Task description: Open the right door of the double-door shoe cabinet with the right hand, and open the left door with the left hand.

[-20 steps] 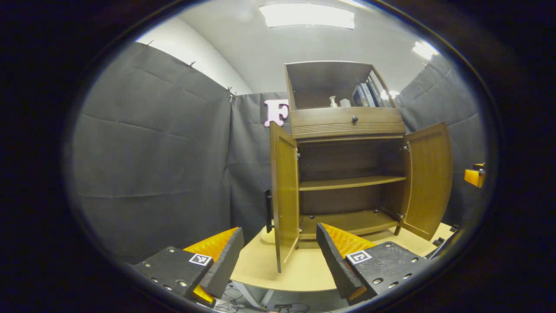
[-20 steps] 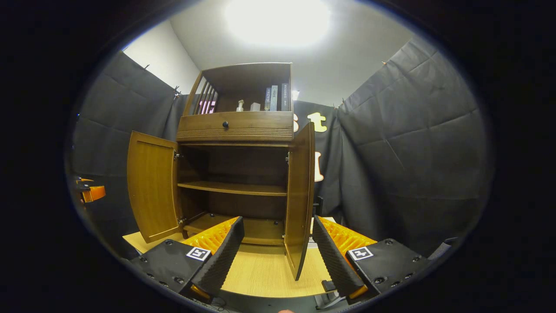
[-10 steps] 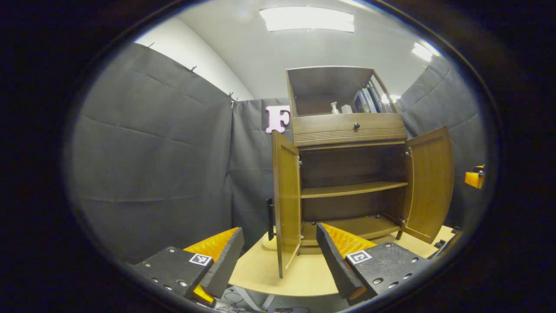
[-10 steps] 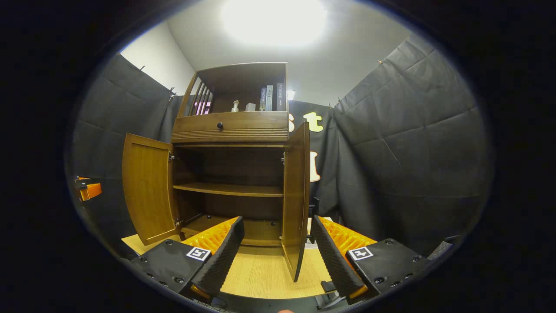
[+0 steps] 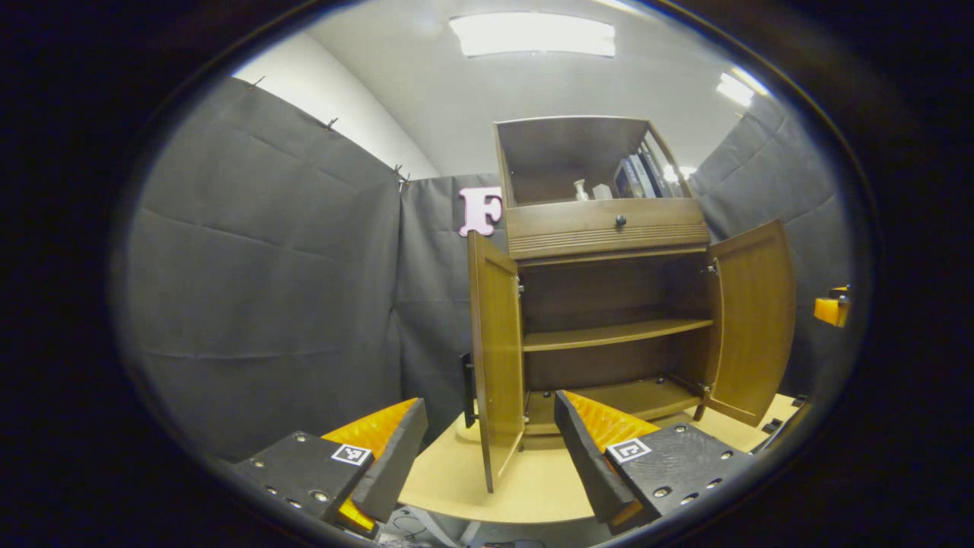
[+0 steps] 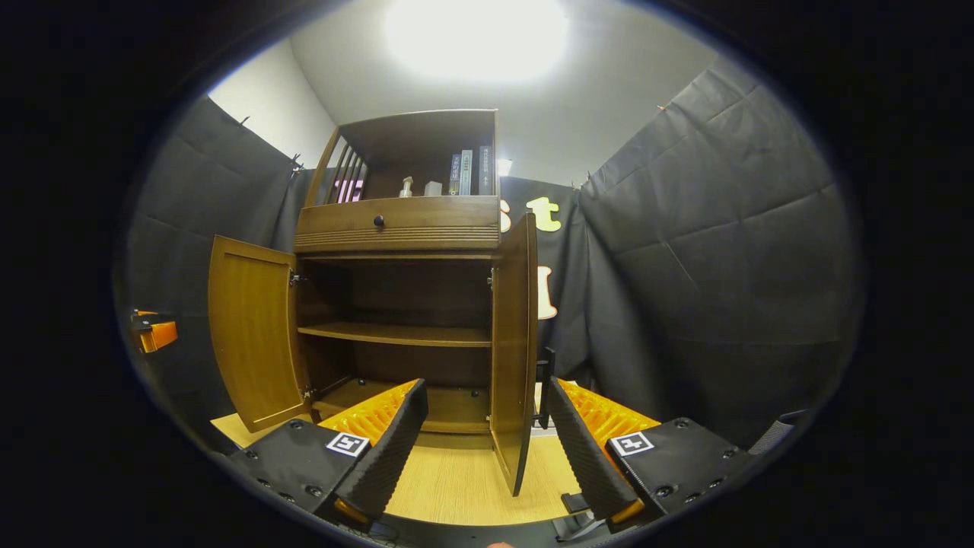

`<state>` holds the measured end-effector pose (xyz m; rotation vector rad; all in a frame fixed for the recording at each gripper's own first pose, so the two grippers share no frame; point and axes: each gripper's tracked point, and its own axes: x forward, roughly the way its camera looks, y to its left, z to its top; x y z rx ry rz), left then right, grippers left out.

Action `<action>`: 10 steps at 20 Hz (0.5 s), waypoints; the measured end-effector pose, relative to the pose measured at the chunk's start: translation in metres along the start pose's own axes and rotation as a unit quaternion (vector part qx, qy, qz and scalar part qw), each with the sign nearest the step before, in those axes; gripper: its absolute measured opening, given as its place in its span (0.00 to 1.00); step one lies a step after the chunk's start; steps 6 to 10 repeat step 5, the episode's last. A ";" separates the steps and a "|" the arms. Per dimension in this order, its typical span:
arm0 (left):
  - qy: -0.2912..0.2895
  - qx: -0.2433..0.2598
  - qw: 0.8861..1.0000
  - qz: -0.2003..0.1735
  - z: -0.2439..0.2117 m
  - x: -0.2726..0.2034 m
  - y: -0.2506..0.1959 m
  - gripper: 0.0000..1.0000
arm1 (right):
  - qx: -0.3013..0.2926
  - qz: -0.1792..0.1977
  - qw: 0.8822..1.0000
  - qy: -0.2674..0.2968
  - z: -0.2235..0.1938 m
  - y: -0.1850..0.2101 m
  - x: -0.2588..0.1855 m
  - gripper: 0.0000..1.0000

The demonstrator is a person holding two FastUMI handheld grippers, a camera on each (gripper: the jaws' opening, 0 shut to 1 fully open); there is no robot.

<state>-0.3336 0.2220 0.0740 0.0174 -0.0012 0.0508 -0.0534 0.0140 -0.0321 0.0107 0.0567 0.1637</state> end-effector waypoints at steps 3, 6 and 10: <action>-0.007 0.001 1.000 -0.001 0.003 0.001 0.001 0.99 | -0.002 -0.001 1.000 -0.001 0.000 0.001 0.002 0.99; -0.007 0.001 1.000 -0.002 0.002 0.003 0.001 0.99 | -0.002 0.000 1.000 -0.002 0.000 0.002 0.002 0.99; -0.007 0.001 1.000 -0.002 0.002 0.003 0.001 0.99 | -0.002 0.000 1.000 -0.002 0.000 0.002 0.002 0.99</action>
